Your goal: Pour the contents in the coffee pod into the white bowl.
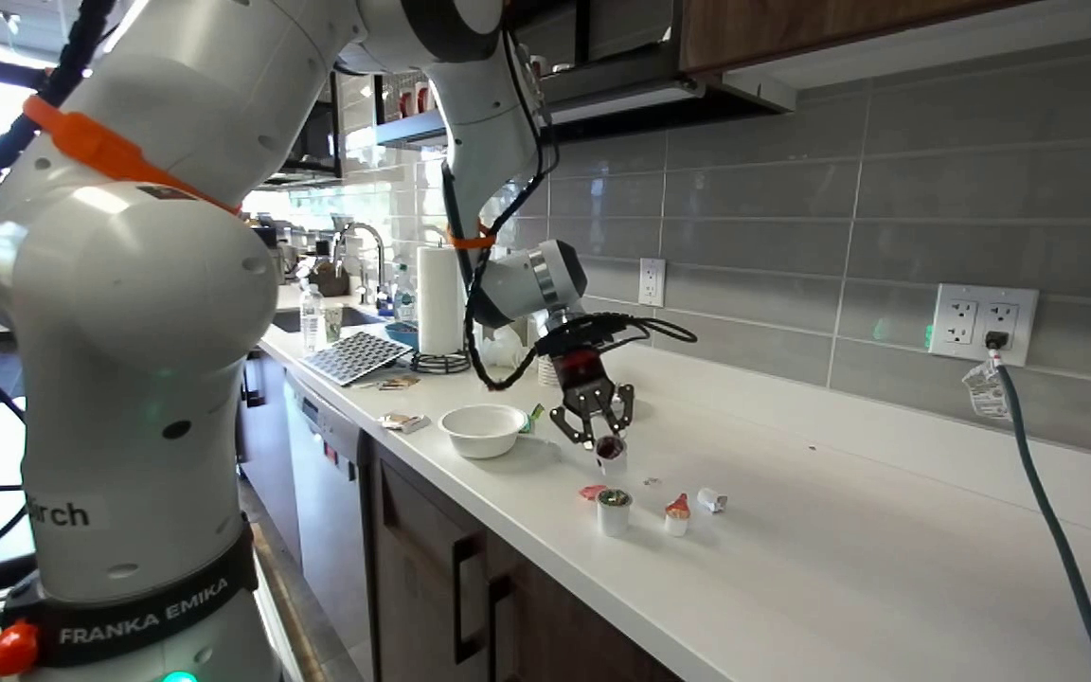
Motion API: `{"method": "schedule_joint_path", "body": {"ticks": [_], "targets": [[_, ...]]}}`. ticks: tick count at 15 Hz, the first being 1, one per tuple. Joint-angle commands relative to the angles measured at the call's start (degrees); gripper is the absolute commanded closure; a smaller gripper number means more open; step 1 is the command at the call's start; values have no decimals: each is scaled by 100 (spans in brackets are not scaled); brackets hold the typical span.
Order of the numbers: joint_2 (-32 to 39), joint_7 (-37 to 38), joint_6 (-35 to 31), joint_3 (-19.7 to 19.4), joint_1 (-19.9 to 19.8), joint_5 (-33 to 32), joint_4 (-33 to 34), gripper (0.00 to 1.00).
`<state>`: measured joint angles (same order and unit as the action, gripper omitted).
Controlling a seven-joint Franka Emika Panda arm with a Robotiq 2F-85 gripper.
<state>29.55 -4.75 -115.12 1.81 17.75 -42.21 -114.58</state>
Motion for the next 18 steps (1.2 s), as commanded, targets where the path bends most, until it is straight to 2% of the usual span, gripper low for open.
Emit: {"method": "schedule_joint_path", "body": {"ticks": [1,10,11,12,13,14,18], "targets": [[308,137,306,128,-102,-164,277,92],[631,105,546,122,-167,-128,499,92],[662,112,568,120,-165,-129,528,56],[686,130,593,118,-162,-118,558,43],[694,132,597,134,-183,-60,583,42],[688,145,614,137,-189,-49,595,35],[684,211,651,139,-213,-31,668,4]]}}
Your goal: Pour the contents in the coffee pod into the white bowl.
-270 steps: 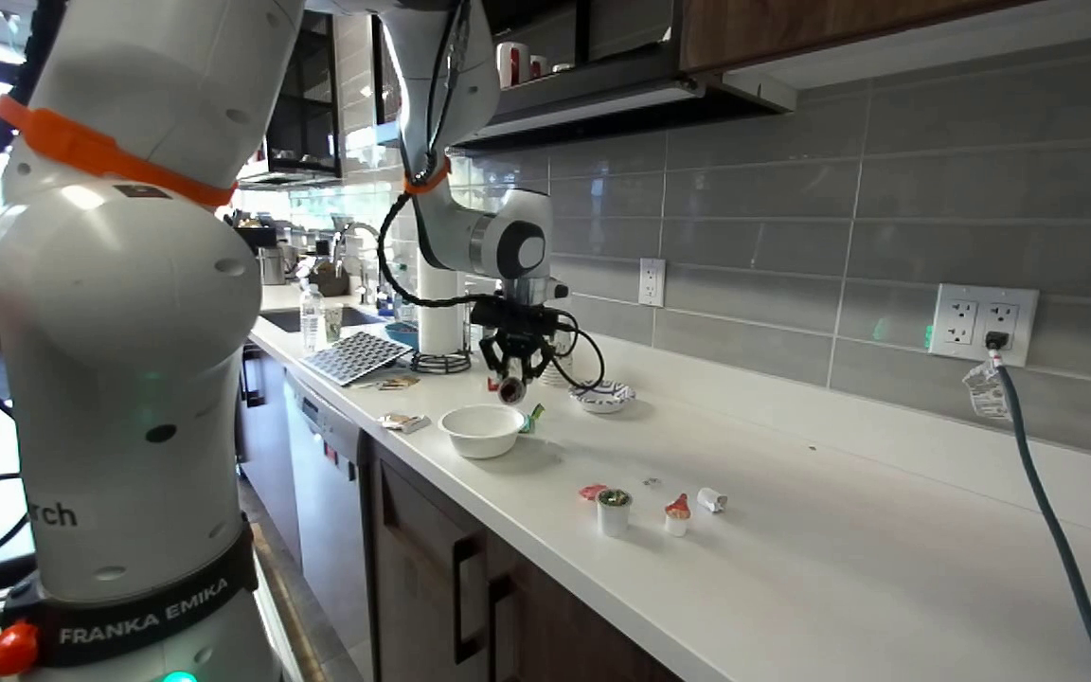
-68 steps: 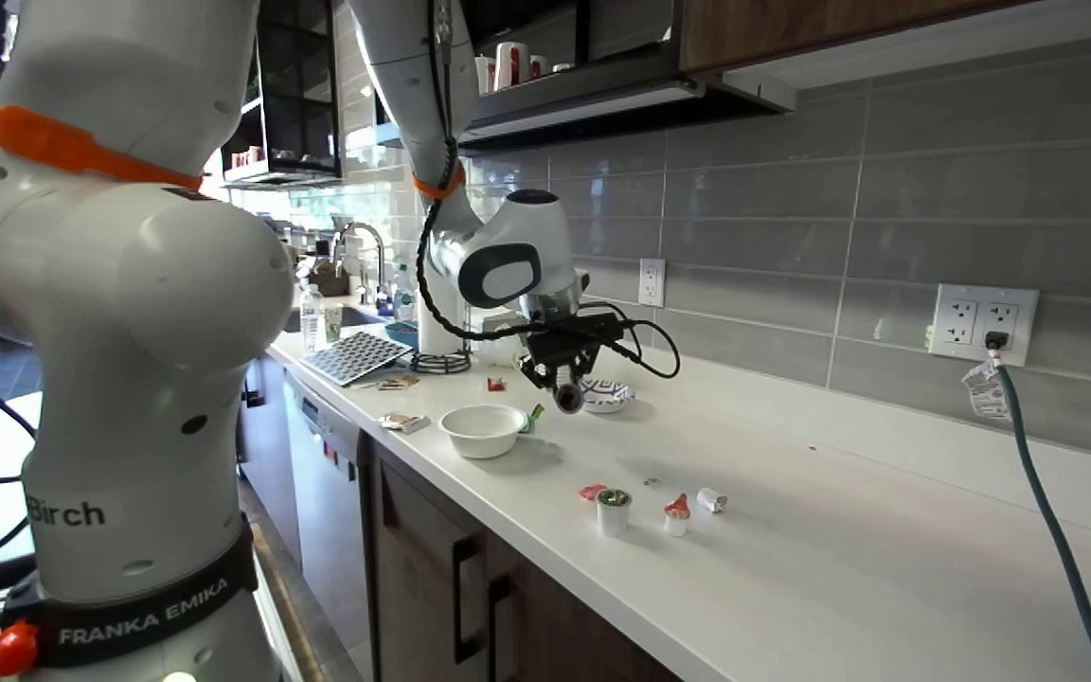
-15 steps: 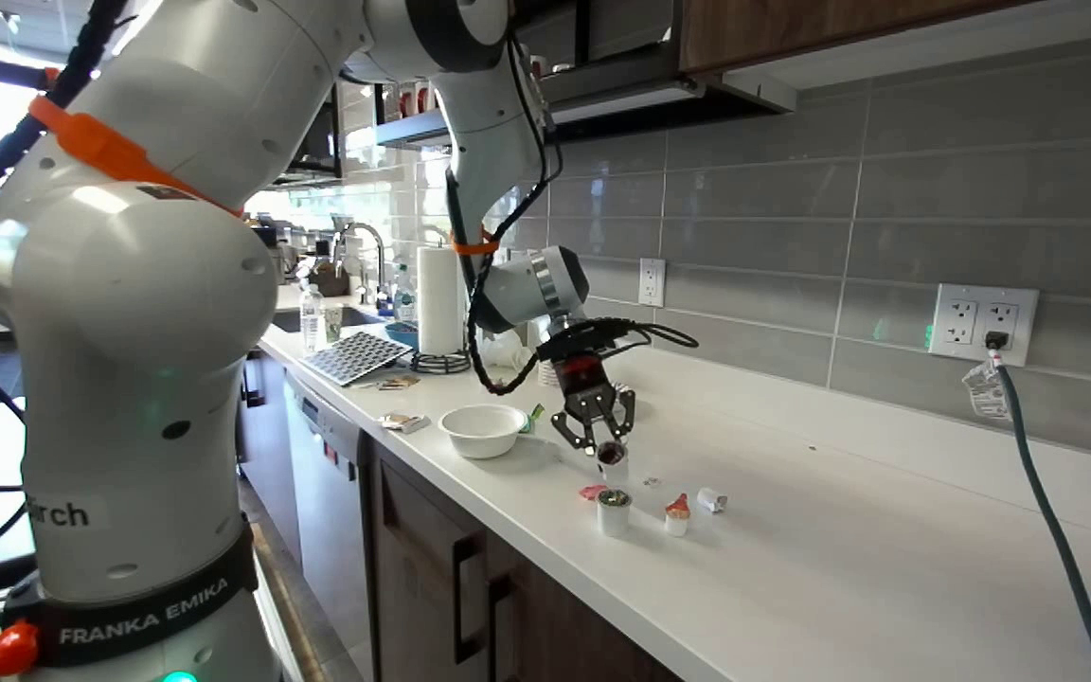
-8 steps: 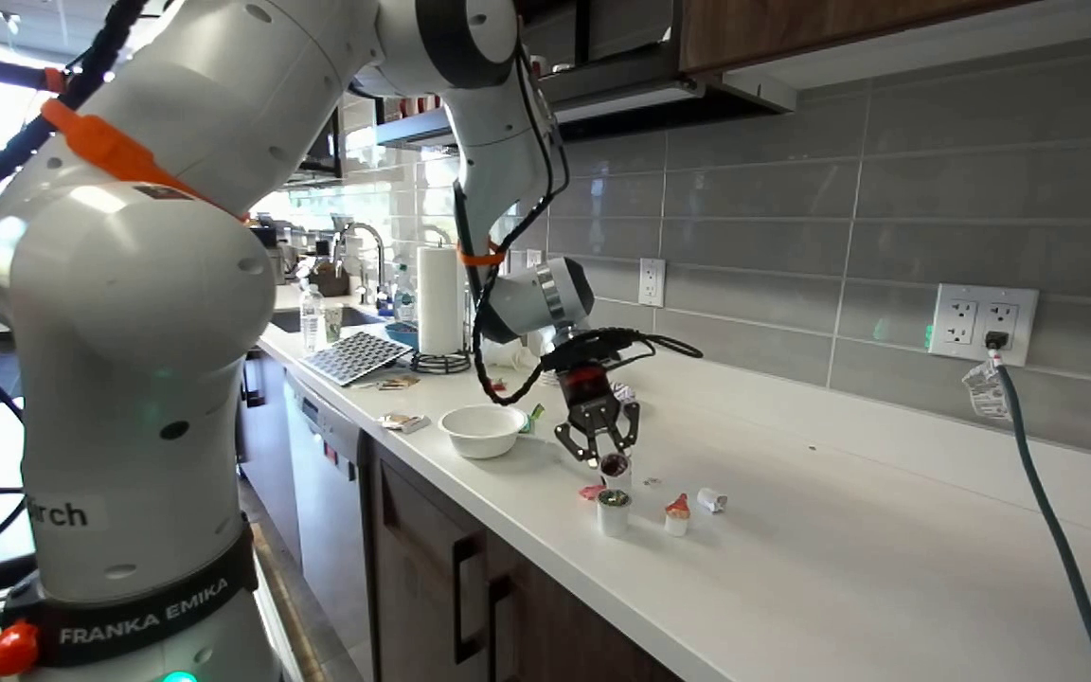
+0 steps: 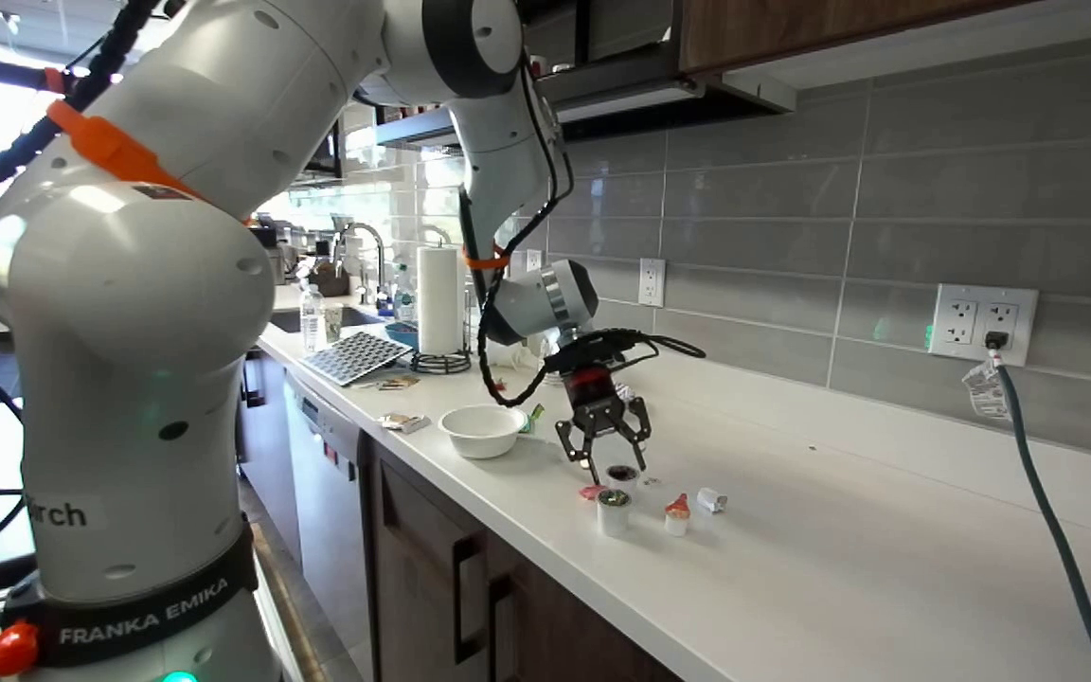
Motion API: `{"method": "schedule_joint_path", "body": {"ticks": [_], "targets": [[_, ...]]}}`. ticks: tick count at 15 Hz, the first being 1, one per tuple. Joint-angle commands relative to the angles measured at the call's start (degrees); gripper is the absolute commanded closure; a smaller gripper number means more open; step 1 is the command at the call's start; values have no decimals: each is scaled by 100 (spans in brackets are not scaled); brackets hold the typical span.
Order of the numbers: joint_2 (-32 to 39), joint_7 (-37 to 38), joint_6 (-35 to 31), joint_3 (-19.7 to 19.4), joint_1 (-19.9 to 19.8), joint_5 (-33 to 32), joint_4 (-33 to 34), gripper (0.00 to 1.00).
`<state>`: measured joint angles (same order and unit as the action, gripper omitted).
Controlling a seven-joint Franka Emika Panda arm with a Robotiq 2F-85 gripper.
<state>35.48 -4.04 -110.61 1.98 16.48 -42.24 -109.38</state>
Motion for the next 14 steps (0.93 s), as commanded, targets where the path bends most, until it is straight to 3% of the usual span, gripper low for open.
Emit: {"method": "schedule_joint_path", "body": {"ticks": [1,5,10,14], "targets": [[73,163,185,134,-104,14,151,1],[-175,320,65,196,-252,278,71,0],[-699,797,-295,257,-514,1328,-193,0],[-1319,1278,-1191,171,-586,1631,-760,0]]}}
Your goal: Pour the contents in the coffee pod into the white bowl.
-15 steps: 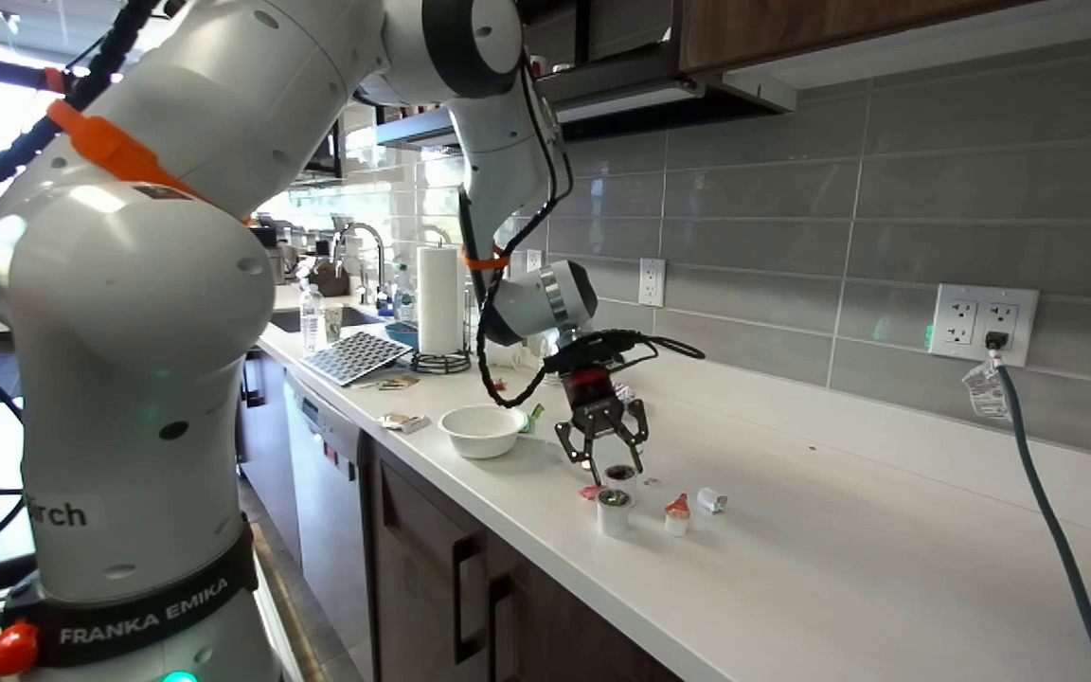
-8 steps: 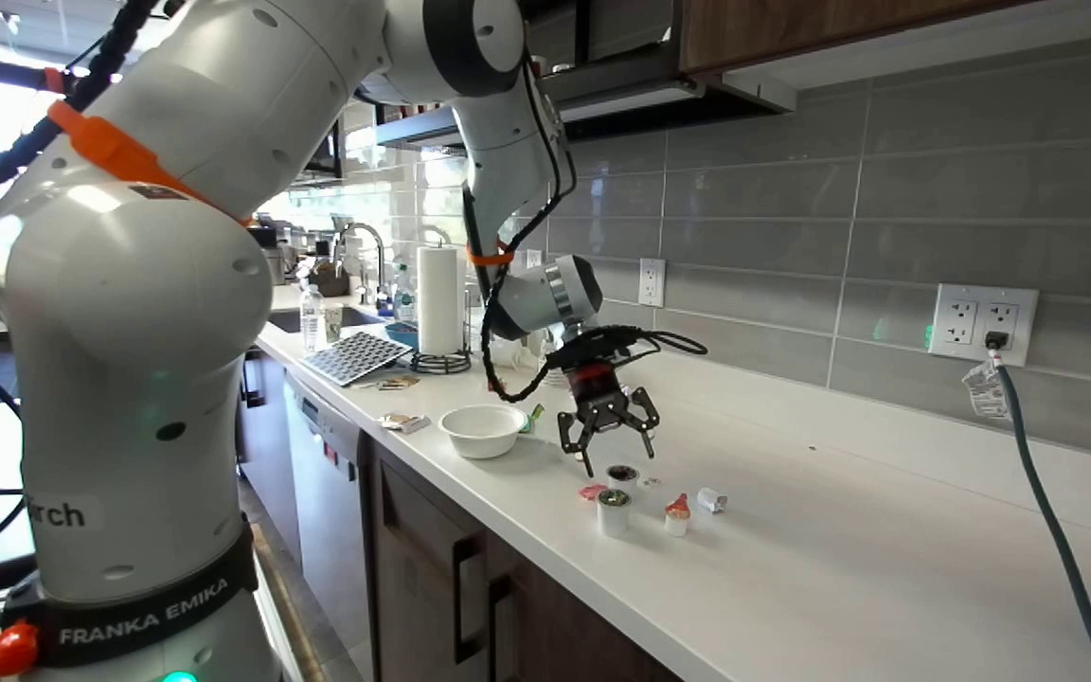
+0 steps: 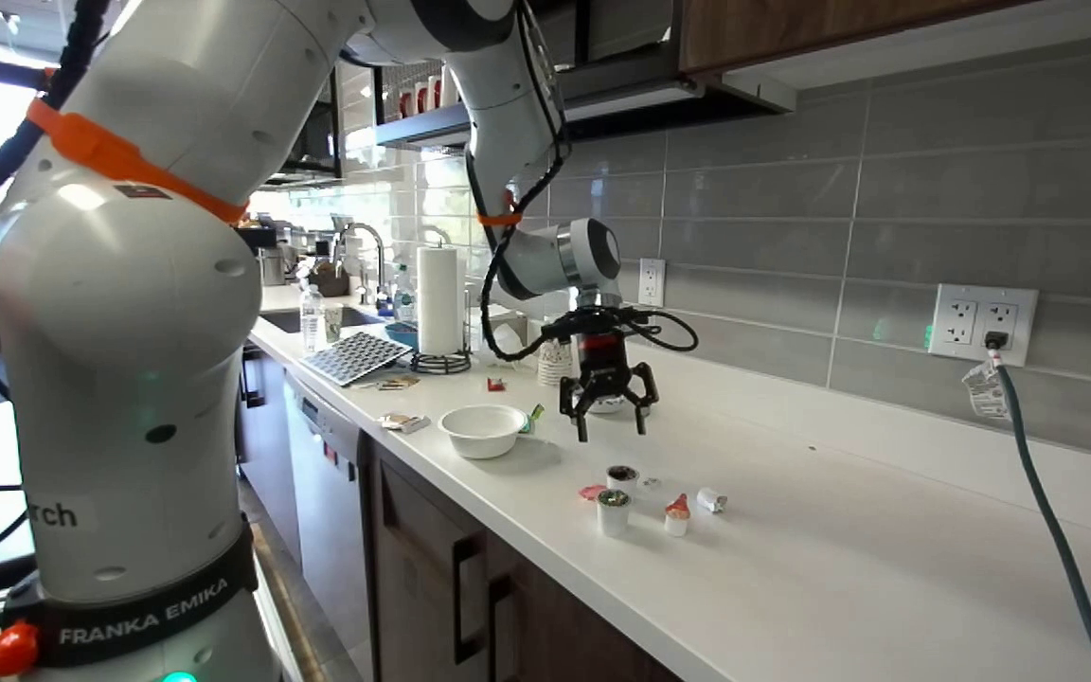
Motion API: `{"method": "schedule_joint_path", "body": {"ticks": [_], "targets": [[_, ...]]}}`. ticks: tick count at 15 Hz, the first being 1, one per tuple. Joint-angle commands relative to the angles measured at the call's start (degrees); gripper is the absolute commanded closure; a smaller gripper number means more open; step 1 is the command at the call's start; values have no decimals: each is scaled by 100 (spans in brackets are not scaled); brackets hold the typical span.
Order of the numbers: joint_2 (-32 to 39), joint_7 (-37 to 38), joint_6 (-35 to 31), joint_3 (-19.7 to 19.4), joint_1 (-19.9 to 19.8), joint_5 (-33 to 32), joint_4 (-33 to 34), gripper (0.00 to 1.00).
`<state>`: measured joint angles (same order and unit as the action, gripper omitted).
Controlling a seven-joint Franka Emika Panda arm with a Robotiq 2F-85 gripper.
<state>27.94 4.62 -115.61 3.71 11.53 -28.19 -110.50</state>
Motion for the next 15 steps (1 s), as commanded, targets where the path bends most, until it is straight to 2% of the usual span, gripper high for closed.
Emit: {"method": "schedule_joint_path", "body": {"ticks": [1,9,10,12,15], "targets": [[-776,556,-985,-10,-100,255,-871,0],[-2399,2329,-3162,-318,-79,-232,-2624,0],[-1869,1812,-2773,-202,-110,-8,-2014,0],[-2195,2075,-2968,-215,-165,-102,-2345,0],[-2345,2143,-2981,-197,-191,-123,-2479,0]]}}
